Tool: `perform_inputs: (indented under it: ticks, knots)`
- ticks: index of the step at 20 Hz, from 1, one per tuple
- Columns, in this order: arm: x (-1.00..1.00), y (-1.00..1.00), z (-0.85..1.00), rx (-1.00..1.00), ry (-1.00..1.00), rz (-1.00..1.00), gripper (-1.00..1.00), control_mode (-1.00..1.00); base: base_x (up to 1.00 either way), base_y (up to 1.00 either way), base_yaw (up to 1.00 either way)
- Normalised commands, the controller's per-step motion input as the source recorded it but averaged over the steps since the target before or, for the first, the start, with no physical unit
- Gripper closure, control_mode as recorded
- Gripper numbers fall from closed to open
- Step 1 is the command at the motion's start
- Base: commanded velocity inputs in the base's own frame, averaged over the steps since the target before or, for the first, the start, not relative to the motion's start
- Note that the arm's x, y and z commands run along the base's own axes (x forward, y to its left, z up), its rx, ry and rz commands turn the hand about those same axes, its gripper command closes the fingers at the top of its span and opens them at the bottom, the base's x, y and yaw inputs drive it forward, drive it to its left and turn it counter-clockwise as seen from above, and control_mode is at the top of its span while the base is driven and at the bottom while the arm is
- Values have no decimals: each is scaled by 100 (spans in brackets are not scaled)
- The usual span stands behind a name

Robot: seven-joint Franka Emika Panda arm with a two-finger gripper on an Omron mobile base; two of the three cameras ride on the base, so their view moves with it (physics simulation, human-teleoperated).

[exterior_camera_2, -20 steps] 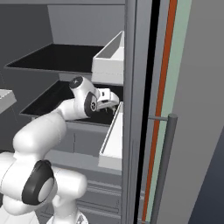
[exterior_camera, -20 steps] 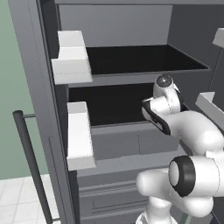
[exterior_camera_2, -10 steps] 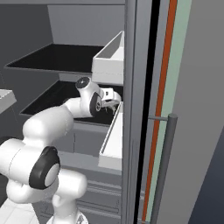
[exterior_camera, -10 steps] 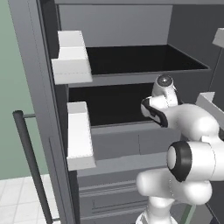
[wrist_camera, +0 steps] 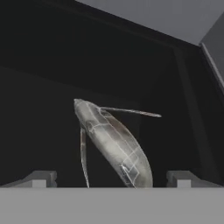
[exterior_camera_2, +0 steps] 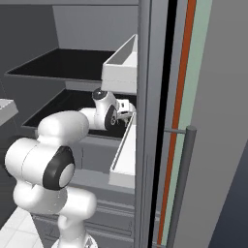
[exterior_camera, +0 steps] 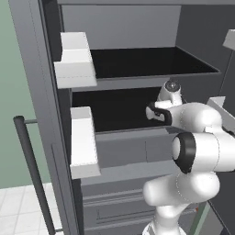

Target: Open the fridge, remove the banana, broccoli, and fish, and place them on any counter.

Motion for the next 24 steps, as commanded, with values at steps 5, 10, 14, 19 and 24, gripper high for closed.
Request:
perform_inputs:
  ticks: [5,10,14,19,24]
  knots:
    - [46,0,-18,0,0,4,-100,-100,0,0,0]
    - [51,0,-8,0,0,3,-100,-100,0,0,0]
    - [34,0,-8,0,0,2,-100,-100,0,0,0]
    - [3,2,-28,0,0,1,100,-100,0,0,0]
    - [-58,12,-31,0,-2,0,100,-100,0,0,0]
